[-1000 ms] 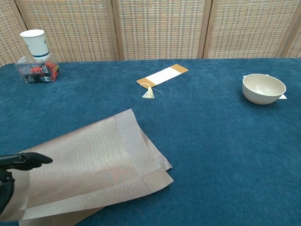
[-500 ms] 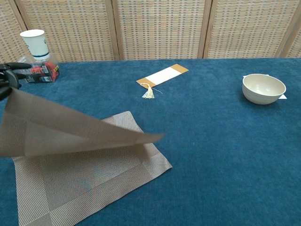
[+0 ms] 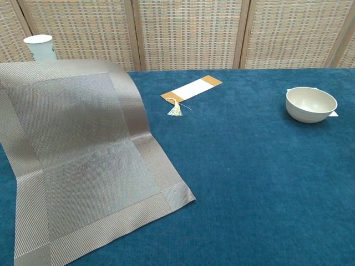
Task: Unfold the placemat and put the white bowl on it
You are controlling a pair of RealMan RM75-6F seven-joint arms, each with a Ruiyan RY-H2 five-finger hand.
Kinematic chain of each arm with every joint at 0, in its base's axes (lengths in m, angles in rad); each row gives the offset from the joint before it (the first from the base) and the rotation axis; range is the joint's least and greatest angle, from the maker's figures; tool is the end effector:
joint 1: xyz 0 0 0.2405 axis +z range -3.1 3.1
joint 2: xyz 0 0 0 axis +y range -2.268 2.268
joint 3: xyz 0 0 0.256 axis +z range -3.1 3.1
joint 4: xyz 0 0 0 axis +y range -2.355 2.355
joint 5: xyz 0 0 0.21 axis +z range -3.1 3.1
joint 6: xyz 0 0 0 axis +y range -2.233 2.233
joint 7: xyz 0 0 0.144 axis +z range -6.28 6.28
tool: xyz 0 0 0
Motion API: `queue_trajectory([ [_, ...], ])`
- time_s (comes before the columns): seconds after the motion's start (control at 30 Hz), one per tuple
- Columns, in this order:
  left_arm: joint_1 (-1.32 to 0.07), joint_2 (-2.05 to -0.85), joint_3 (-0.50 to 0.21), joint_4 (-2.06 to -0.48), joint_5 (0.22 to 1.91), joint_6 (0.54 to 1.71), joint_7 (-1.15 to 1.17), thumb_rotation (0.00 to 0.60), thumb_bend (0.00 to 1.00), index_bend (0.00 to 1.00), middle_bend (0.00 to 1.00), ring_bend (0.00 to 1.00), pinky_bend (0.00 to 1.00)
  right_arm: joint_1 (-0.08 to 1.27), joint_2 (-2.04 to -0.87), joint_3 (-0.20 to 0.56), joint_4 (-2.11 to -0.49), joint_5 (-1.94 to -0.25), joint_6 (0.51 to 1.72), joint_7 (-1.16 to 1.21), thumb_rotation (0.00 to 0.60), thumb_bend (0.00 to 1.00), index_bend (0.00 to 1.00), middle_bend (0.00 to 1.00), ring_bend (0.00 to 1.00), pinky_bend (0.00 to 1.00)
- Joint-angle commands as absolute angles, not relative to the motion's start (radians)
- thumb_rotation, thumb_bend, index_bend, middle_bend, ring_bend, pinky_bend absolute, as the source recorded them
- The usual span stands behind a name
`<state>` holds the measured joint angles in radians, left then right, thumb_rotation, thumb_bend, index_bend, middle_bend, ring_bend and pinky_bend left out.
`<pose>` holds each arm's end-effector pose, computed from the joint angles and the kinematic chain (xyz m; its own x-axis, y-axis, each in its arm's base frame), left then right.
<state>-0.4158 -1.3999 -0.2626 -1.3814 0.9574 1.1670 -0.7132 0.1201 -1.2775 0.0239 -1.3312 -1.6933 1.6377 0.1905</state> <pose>-0.3081 0.3206 0.0975 -0.5276 -0.1397 0.8380 0.8193 0.1772 0.5453 -0.3107 -0.1859 0.1363 0.3183 0.1047 0.9422 -0.9107 -0.2422 0.3346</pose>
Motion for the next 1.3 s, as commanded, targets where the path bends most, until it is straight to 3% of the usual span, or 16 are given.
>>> queue_trajectory([
  [0.03,-0.441,-1.464,-0.308,-1.265,0.885,1.126,-0.628,0.600,0.58,0.82,0.00,0.00,0.00,0.121,-1.281,0.024,-1.328,-1.691,1.633,0.186,0.600,0.13,0.18,0.00,0.00,0.00],
  [0.13,-0.449,-1.501,-0.317,-1.198,0.863,1.122,-0.574,0.600,0.58,0.68,0.00,0.00,0.00,0.123,-1.284,0.023,-1.324,-1.687,1.626,0.183,0.600,0.13,0.18,0.00,0.00,0.00],
  [0.23,-0.457,-1.547,-0.338,-1.126,0.839,1.140,-0.517,0.600,0.56,0.28,0.00,0.00,0.00,0.124,-1.287,0.024,-1.320,-1.684,1.620,0.181,0.600,0.13,0.18,0.00,0.00,0.00],
  [0.27,-0.459,-1.553,-0.331,-1.106,0.851,1.145,-0.500,0.600,0.51,0.12,0.00,0.00,0.00,0.124,-1.288,0.023,-1.318,-1.682,1.617,0.180,0.600,0.13,0.18,0.00,0.00,0.00],
  [0.3,-0.460,-1.561,-0.324,-1.084,0.870,1.143,-0.489,0.600,0.43,0.02,0.00,0.00,0.00,0.125,-1.291,0.023,-1.316,-1.681,1.614,0.178,0.600,0.13,0.18,0.00,0.00,0.00],
  [0.5,-0.450,-1.559,-0.299,-1.051,0.966,1.149,-0.506,0.600,0.03,0.00,0.00,0.00,0.00,0.127,-1.295,0.020,-1.311,-1.681,1.606,0.174,0.600,0.13,0.18,0.00,0.00,0.00],
  [0.53,-0.448,-1.556,-0.290,-1.047,0.984,1.151,-0.506,0.600,0.01,0.00,0.00,0.00,0.00,0.128,-1.296,0.020,-1.311,-1.681,1.606,0.174,0.600,0.13,0.18,0.00,0.00,0.00],
  [0.87,-0.400,-1.465,-0.207,-1.112,1.175,1.227,-0.473,0.600,0.00,0.00,0.00,0.00,0.00,0.139,-1.299,0.014,-1.300,-1.695,1.594,0.159,0.600,0.13,0.18,0.00,0.00,0.00],
  [1.03,-0.368,-1.356,-0.156,-1.277,1.252,1.287,-0.323,0.600,0.00,0.00,0.00,0.00,0.00,0.195,-1.288,0.005,-1.291,-1.752,1.540,0.106,0.600,0.13,0.18,0.00,0.00,0.00],
  [1.3,-0.316,-1.198,-0.121,-1.623,1.261,1.359,-0.035,0.600,0.00,0.00,0.00,0.00,0.00,0.372,-1.249,0.005,-1.368,-1.836,1.337,0.076,0.600,0.14,0.21,0.00,0.00,0.00],
])
